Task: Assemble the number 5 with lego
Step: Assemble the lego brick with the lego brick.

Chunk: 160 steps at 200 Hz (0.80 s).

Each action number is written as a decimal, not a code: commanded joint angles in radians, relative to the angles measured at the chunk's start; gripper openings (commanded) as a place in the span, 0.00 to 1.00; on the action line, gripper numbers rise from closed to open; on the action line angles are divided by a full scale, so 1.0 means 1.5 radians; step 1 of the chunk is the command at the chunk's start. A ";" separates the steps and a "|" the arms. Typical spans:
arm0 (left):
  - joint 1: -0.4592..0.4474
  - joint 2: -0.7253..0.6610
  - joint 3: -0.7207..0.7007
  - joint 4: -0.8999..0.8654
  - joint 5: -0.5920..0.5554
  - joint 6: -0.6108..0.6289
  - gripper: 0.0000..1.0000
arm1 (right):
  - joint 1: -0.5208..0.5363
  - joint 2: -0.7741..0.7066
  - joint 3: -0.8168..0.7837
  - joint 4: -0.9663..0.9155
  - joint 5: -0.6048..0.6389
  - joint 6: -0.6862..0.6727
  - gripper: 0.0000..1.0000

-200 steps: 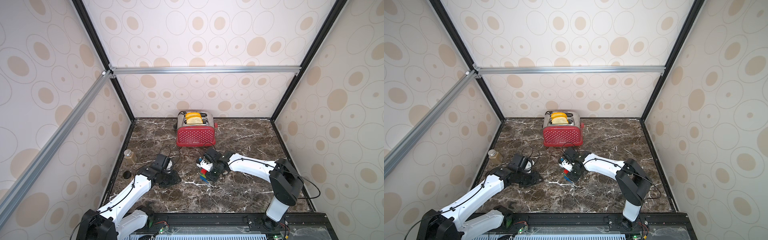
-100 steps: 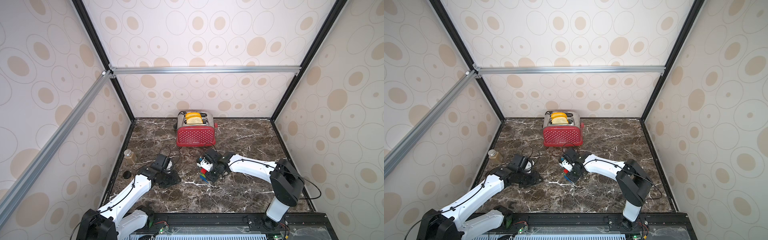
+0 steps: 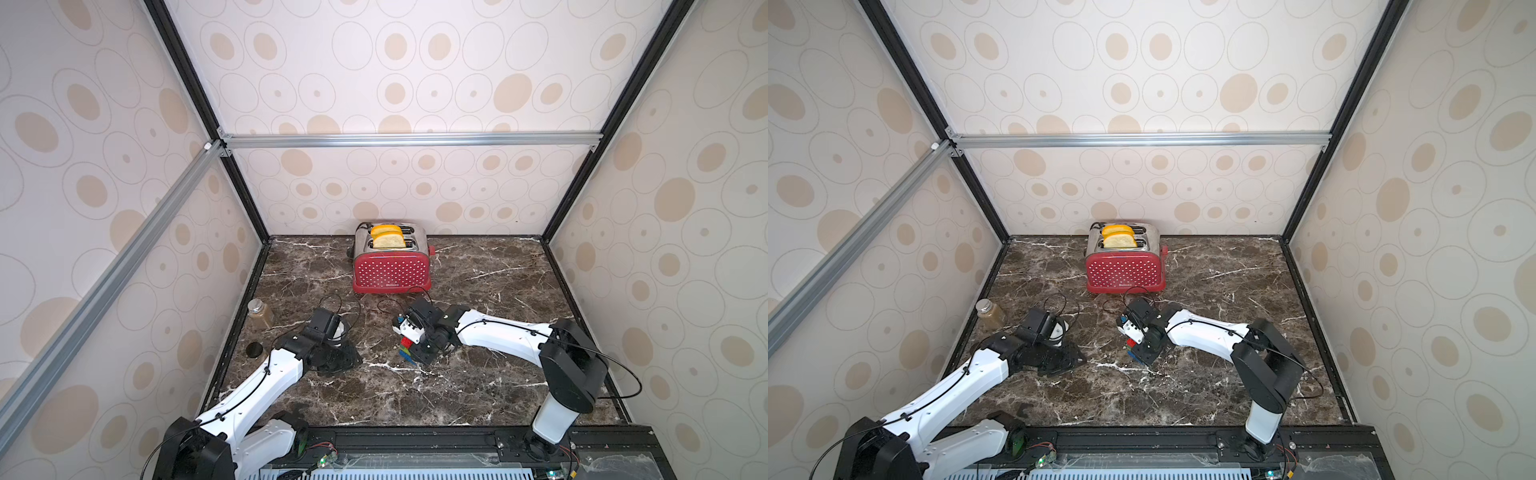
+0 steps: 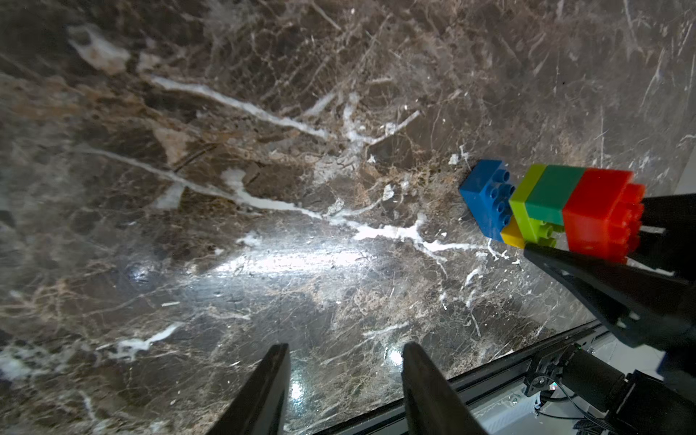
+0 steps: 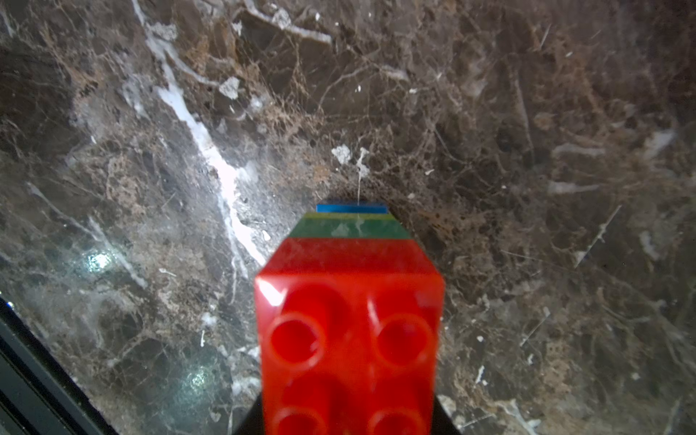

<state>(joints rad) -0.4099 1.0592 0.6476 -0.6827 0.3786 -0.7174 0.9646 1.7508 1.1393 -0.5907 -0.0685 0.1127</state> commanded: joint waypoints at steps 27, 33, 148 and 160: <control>-0.002 0.002 0.005 -0.014 -0.008 0.009 0.51 | -0.004 0.105 -0.075 -0.024 0.052 0.010 0.17; -0.002 0.002 0.005 -0.014 -0.009 0.009 0.51 | -0.005 0.107 -0.075 -0.024 0.053 0.010 0.17; -0.002 0.002 0.002 -0.011 -0.008 0.008 0.51 | -0.003 0.072 -0.040 -0.062 0.070 -0.001 0.22; -0.002 0.002 0.002 -0.011 -0.007 0.009 0.51 | -0.002 0.062 -0.034 -0.068 0.077 0.000 0.23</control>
<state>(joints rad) -0.4099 1.0595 0.6472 -0.6827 0.3779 -0.7174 0.9726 1.7519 1.1511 -0.5983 -0.0517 0.1150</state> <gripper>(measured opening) 0.511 0.358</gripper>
